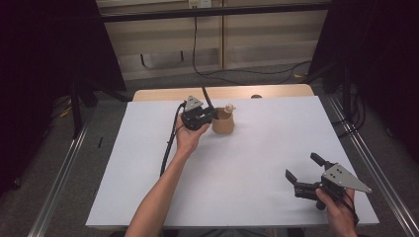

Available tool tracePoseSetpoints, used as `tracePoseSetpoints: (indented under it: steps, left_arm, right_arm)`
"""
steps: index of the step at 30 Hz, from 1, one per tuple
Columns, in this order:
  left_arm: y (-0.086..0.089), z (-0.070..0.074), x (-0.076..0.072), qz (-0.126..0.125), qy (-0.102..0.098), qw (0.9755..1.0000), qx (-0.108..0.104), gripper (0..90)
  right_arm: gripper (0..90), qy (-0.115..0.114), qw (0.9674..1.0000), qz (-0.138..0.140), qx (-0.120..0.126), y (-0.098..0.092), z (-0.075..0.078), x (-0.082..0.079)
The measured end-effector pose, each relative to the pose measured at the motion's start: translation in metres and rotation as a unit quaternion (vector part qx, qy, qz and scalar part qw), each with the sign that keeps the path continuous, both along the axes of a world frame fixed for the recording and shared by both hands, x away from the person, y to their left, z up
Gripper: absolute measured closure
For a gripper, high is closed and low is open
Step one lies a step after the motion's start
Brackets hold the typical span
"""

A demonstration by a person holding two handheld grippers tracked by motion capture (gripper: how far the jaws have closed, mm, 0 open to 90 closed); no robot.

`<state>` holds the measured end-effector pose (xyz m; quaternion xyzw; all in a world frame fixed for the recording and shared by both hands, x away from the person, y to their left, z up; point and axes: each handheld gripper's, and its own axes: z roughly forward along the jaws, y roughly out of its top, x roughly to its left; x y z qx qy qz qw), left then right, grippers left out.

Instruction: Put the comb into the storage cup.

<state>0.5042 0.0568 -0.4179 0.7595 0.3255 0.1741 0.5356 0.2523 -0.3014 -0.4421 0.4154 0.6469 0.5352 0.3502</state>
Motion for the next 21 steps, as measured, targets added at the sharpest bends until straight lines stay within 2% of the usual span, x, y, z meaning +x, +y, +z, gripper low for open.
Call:
tracePoseSetpoints:
  steps: [2,5,7,10,13,15,20,21]
  left_arm:
    - [0.0008,-0.0012,0.0000,0.002,0.000,1.0000,0.002,69.9]
    - [0.0017,-0.0025,-0.0001,0.010,0.004,0.9999,-0.001,62.6]
    - [0.0012,-0.0024,-0.0005,0.008,-0.001,1.0000,0.000,62.5]
    - [0.0025,-0.0011,-0.0013,0.010,-0.006,0.9999,0.002,57.8]
    - [0.0051,-0.0004,-0.0013,0.014,-0.009,0.9999,0.002,49.1]
    - [0.0067,-0.0010,-0.0023,0.014,-0.005,0.9999,-0.007,44.8]
    - [0.0099,-0.0034,-0.0051,0.015,-0.013,0.9998,-0.010,30.5]
    - [0.0103,-0.0031,-0.0059,0.015,-0.020,0.9997,-0.007,28.9]
  right_arm:
    - [0.0,-0.001,1.0000,-0.001,0.001,-0.0002,0.0001,0.0000]
    - [0.0,0.000,1.0000,-0.002,0.002,-0.0003,-0.0001,0.0003]
    - [0.0,0.001,1.0000,-0.002,0.001,0.0000,-0.0001,0.0004]
    - [0.0,0.001,1.0000,0.000,0.001,0.0008,-0.0002,0.0000]
    - [0.0,0.001,1.0000,0.000,0.001,0.0010,-0.0003,0.0004]
    - [0.0,0.001,1.0000,0.001,0.000,0.0009,-0.0002,0.0003]
    - [0.0,0.002,1.0000,0.000,0.000,0.0011,-0.0006,0.0011]
    - [0.0,0.002,1.0000,0.000,0.001,0.0013,-0.0006,0.0012]
